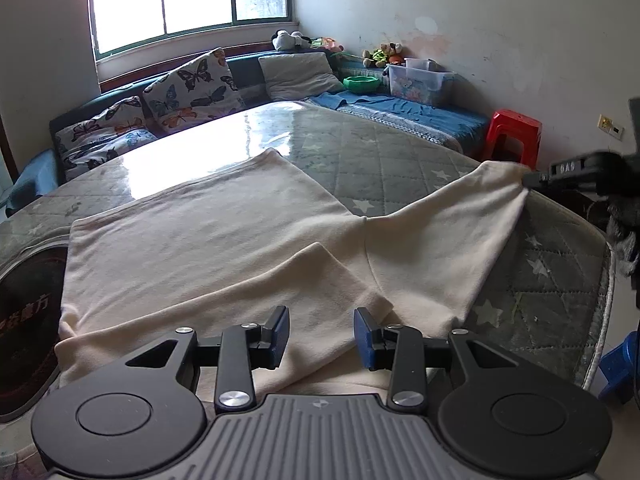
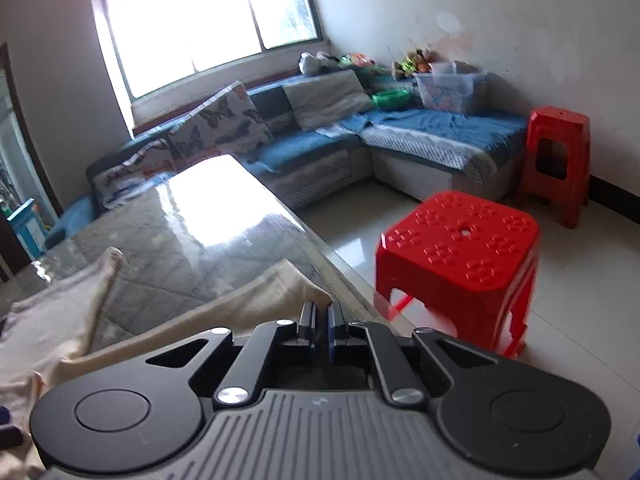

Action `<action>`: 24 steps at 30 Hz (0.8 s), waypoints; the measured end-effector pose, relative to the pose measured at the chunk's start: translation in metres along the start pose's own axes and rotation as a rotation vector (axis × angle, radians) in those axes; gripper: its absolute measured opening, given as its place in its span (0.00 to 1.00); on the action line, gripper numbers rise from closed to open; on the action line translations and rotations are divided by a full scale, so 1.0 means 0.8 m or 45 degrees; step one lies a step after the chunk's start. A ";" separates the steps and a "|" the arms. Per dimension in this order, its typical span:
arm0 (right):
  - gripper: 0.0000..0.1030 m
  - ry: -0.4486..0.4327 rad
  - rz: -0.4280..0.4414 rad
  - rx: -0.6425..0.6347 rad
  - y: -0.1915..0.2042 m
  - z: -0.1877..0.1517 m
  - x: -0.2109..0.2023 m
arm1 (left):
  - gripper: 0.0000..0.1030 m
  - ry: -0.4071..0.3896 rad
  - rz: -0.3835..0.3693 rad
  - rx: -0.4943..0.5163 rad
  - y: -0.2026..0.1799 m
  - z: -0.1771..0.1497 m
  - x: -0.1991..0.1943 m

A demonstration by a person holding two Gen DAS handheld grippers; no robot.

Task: Fold clothes
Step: 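Grasp the sweatshirt side with the right tool and lift it over the body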

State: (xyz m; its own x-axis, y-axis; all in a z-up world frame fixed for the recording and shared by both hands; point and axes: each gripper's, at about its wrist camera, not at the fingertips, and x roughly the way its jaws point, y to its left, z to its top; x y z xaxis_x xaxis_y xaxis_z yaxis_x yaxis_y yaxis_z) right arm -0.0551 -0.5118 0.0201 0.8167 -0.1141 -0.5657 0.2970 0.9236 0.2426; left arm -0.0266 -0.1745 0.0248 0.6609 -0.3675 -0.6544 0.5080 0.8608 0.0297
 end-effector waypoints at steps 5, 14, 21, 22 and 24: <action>0.04 -0.074 0.100 -0.057 0.023 0.026 -0.031 | 0.37 -0.002 -0.010 0.002 -0.004 -0.001 0.006; 0.04 -0.163 0.356 -0.284 0.122 0.069 -0.088 | 0.41 -0.093 -0.003 -0.065 0.022 -0.008 -0.033; 0.04 -0.152 0.569 -0.504 0.237 0.065 -0.108 | 0.42 -0.145 0.107 -0.194 0.077 -0.038 -0.077; 0.04 -0.144 0.600 -0.539 0.254 0.063 -0.108 | 0.42 -0.149 0.124 -0.216 0.085 -0.043 -0.082; 0.04 -0.119 0.659 -0.605 0.288 0.052 -0.107 | 0.42 -0.154 0.158 -0.260 0.102 -0.053 -0.093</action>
State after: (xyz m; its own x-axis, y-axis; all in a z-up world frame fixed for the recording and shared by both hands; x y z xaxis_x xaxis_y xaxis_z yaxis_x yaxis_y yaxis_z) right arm -0.0359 -0.3042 0.1576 0.8398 0.3717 -0.3956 -0.3717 0.9249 0.0800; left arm -0.0576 -0.0620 0.0437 0.7787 -0.2837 -0.5596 0.3052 0.9506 -0.0573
